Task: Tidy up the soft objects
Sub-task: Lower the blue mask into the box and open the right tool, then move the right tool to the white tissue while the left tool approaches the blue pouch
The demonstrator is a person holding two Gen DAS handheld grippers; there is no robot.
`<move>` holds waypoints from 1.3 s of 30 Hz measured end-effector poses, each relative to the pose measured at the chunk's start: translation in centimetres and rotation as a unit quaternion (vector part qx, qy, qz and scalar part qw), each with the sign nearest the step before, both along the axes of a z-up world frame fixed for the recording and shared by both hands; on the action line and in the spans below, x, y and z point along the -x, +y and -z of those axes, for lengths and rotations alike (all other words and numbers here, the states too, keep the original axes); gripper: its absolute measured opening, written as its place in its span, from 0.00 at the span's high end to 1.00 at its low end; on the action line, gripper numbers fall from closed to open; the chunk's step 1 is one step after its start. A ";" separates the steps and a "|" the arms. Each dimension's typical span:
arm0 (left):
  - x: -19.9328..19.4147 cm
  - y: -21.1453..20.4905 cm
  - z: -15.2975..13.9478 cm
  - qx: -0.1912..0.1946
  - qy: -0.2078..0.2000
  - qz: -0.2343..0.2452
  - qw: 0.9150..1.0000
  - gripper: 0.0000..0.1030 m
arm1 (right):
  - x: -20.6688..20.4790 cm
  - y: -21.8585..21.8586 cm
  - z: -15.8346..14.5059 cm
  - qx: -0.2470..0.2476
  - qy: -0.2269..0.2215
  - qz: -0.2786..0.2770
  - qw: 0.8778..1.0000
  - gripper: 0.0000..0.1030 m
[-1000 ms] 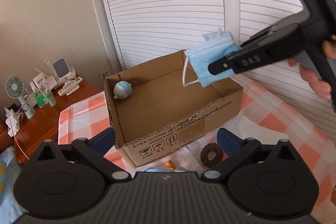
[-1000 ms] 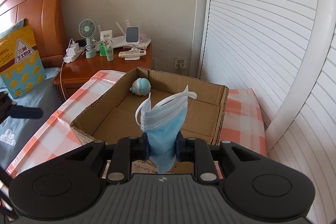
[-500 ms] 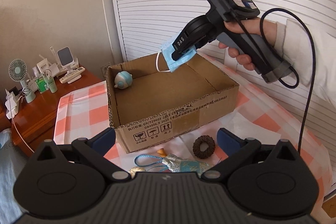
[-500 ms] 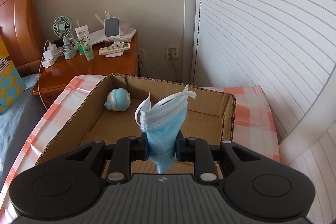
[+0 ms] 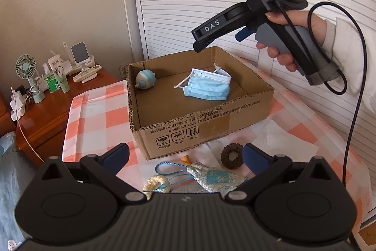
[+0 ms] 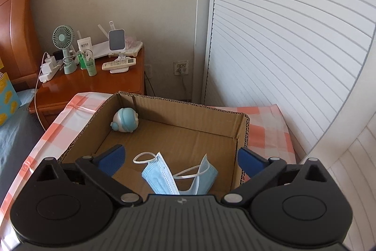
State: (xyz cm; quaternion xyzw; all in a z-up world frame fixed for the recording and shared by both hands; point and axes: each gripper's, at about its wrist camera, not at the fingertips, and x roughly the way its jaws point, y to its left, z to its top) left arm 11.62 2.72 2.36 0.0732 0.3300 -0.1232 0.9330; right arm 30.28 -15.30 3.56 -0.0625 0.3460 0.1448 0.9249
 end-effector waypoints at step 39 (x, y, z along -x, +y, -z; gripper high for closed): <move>4.1 -1.4 3.9 -0.016 0.060 0.013 0.998 0.01 | 18.9 -3.3 10.6 0.064 0.034 0.015 0.997 0.00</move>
